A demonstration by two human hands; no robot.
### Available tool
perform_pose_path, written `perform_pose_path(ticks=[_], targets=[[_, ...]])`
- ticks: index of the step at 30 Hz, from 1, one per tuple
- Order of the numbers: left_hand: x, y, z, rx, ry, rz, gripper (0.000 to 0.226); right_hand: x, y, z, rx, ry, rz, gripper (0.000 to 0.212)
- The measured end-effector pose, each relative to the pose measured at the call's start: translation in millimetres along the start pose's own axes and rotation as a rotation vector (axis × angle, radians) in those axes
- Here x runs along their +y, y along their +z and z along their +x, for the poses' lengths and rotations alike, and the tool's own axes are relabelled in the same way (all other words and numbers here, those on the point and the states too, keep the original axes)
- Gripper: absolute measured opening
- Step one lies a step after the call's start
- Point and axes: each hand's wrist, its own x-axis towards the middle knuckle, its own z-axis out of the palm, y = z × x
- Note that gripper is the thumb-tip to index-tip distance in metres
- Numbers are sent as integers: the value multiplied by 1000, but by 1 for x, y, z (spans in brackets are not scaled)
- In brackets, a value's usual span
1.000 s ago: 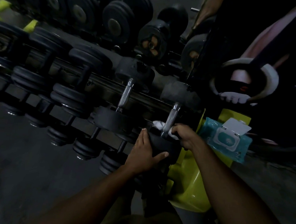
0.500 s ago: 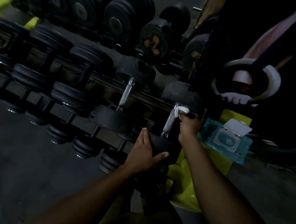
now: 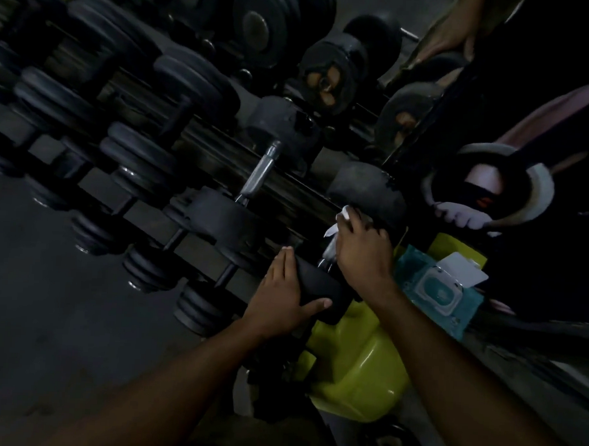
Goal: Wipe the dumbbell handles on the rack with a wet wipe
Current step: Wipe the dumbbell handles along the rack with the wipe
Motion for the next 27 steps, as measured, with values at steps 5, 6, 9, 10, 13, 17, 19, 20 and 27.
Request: perform_pose_path(ticks=[5,6,9,10,13,17,19,20,27], targets=[[-2,2,0,7,-2,-4,127,-8,-29,22,-311,-173,-107,34],[-2,3,-1,6,-2,-5,127,-11,-34,28,-411,-218,-57,33],[-4,4,0,11,-5,-5,127,-18,-47,41,-676,-255,-4,41],[-4,4,0,11,-8,-9,127,-19,-50,44,-680,-230,-41,45],[-5,6,0,11,-13,-12,128,-21,-52,46,-627,-149,-179,40],[-5,5,0,16,-10,-6,127,-31,-47,45,-797,-360,-110,34],[-3,4,-1,9,-8,-4,126,-37,-45,44,-885,-406,-48,22],[-3,3,-1,7,-9,-5,126,-37,-44,43,-870,-418,-18,19],[-5,6,-1,16,-13,-6,126,4,-46,10,-629,-234,409,19]])
